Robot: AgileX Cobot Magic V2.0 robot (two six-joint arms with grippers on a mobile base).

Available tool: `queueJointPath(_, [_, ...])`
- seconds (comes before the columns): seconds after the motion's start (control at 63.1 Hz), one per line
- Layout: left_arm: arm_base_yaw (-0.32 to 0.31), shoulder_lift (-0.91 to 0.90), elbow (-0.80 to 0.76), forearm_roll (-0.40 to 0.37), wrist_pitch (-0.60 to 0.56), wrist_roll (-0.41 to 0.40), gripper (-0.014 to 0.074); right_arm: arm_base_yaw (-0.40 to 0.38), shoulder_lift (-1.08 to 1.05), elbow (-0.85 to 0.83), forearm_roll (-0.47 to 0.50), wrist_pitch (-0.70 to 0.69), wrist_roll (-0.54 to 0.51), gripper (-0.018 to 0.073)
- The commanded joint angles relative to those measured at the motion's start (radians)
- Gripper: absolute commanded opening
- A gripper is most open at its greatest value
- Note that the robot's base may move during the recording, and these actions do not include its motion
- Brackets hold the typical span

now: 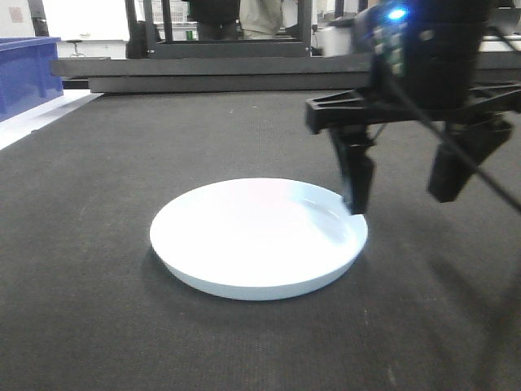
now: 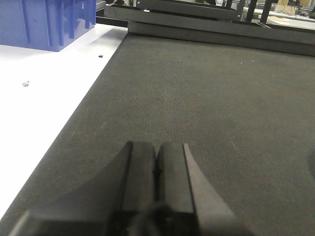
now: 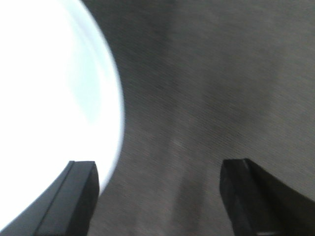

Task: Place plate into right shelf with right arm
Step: 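Lower the right gripper onto the white plate's rim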

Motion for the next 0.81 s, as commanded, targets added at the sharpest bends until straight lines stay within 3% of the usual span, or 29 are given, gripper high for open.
queueJointPath(0.0, [-0.002, -0.01, 0.01, -0.008, -0.09, -0.007, -0.0128, 0.005, 0.014, -0.079, 0.028, 0.002, 0.004, 0.0608])
queueJointPath(0.317, [-0.002, -0.01, 0.01, -0.008, -0.09, -0.007, -0.0128, 0.003, 0.093, -0.097, 0.069, -0.045, 0.025, 0.0578])
queueJointPath(0.491, [-0.002, -0.01, 0.01, -0.008, -0.09, -0.007, -0.0128, -0.007, 0.096, -0.097, 0.069, -0.045, 0.054, 0.0363])
queueJointPath(0.633, [-0.002, -0.01, 0.01, -0.008, -0.09, -0.007, -0.0128, -0.018, 0.093, -0.099, 0.069, -0.015, 0.054, 0.0044])
queueJointPath(0.792, [-0.002, -0.01, 0.01, -0.008, -0.09, -0.007, -0.0128, -0.038, 0.051, -0.101, 0.049, 0.007, 0.052, 0.0064])
